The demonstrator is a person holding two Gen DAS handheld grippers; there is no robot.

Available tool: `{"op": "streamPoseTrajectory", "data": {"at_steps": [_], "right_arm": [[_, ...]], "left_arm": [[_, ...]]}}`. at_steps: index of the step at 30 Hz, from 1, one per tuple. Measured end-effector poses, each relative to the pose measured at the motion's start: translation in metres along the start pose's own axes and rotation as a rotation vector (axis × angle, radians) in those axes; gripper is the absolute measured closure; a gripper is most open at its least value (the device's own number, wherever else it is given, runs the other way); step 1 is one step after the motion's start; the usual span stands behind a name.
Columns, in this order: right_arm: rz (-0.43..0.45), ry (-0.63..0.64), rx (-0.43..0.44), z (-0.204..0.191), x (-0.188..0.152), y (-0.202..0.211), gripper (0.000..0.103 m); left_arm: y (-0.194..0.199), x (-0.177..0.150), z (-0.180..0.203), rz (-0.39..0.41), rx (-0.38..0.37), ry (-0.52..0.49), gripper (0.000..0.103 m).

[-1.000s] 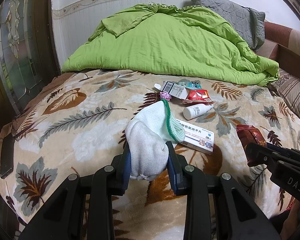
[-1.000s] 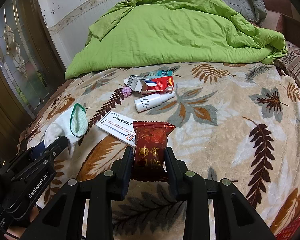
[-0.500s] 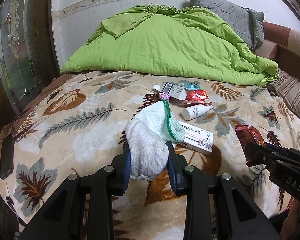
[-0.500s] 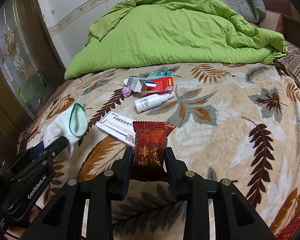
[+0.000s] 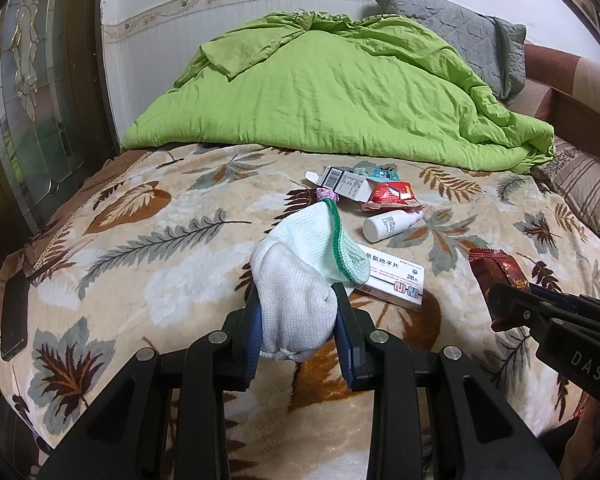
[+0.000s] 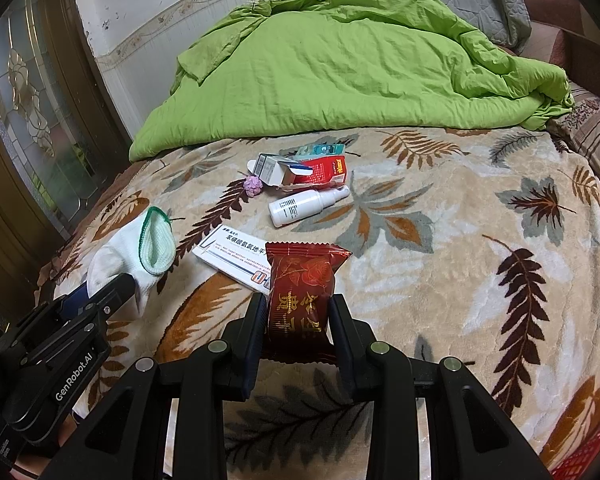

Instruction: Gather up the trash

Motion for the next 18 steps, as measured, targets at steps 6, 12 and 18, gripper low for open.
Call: {"op": "streamPoseTrajectory", "data": {"at_steps": [6,12,18], "right_arm": [[0.004,-0.003,0.001,0.001,0.003,0.002,0.068],[0.013,-0.020,0.001,0.003,0.003,0.005,0.068],[0.025,-0.017,0.010,-0.001,0.000,0.011,0.068]], "left_arm": [[0.001,0.000,0.001,0.002,0.000,-0.001,0.072],[0.000,0.002,0.000,0.005,-0.003,0.000,0.072],[-0.004,0.010,0.000,0.014,-0.017,-0.008,0.072]]}}
Point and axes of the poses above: each gripper's, at about its wrist camera, not at the fingertips, and y roughly against the way its jaws point, z to its right, x to its top, the point moved 8 cm from there along -y, roughly the way its jaws point, and after that the axes turned 2 degrees about y, right-handed, at the moved point
